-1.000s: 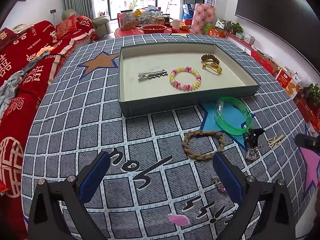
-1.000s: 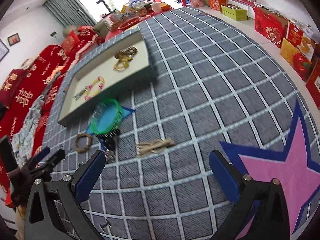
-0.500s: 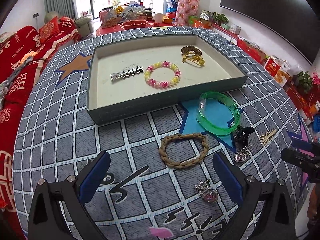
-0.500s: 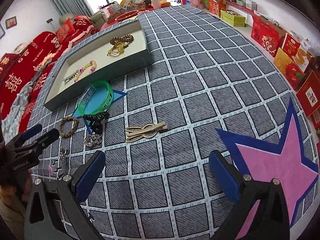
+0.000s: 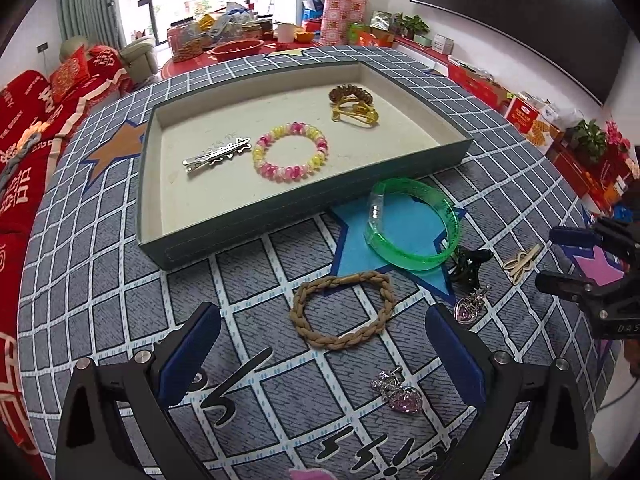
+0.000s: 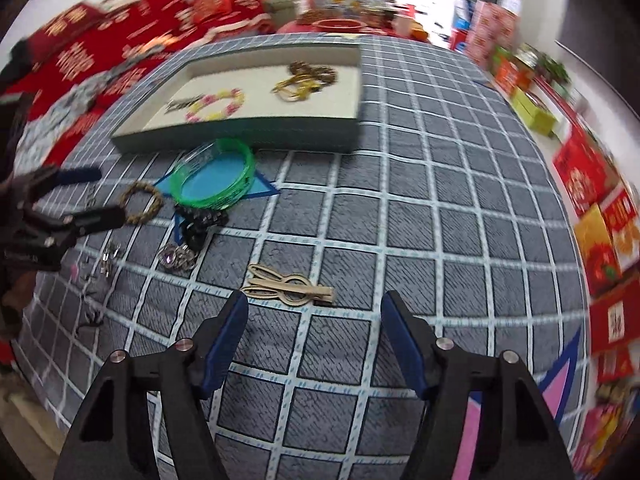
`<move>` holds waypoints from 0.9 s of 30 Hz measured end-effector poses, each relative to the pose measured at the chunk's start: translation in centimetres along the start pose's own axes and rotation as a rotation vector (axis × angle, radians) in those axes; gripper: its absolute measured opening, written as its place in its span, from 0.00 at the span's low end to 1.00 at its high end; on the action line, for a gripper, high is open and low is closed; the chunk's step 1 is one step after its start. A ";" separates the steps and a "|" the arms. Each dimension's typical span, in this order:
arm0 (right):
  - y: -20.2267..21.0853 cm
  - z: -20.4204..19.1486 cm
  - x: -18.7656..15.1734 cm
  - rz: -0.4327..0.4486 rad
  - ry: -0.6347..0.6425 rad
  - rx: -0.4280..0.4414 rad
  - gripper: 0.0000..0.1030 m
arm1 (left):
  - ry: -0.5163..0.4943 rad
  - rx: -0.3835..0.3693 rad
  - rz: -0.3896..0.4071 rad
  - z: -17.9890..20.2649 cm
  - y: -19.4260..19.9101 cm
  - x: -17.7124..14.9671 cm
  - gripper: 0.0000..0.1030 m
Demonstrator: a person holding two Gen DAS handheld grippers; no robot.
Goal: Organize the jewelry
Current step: 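Grasp the braided brown bracelet with the left gripper while the right grasps the gold hair clip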
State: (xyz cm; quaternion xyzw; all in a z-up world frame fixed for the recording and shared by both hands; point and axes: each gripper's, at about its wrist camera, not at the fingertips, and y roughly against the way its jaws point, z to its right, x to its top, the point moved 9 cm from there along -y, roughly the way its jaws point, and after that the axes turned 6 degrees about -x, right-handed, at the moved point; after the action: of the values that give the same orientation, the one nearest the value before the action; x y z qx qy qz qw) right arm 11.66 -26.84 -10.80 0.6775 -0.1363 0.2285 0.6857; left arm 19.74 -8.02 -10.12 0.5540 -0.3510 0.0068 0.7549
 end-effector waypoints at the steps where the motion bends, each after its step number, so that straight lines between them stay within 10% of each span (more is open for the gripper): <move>1: -0.1 -0.4 0.1 0.000 0.046 0.001 0.69 | -0.010 -0.002 -0.002 0.1 -0.1 0.1 1.00; 11: -1.7 -2.0 0.6 -0.032 0.198 0.052 0.65 | -0.017 -0.015 -0.045 -0.1 -2.0 0.2 1.00; 16: -1.3 -2.8 0.4 -0.036 0.197 0.056 0.42 | -0.046 0.012 -0.060 0.2 -2.5 -0.2 0.92; 21: -0.8 -4.0 -0.1 -0.049 0.198 0.056 0.11 | -0.069 0.000 -0.045 0.9 -1.7 -0.2 0.59; 24: -0.6 -4.4 -0.4 -0.046 0.180 0.039 0.09 | -0.068 0.003 -0.033 0.9 -1.5 -0.1 0.29; 27: -0.3 -4.4 -0.8 -0.047 0.125 0.045 0.09 | -0.035 -0.003 -0.020 0.4 -1.2 -0.1 0.28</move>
State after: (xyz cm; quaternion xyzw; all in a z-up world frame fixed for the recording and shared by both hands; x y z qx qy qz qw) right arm 10.60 -22.60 -11.61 0.6802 -0.0722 0.2571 0.6826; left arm 19.90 -8.81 -11.13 0.5565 -0.3587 -0.0107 0.7494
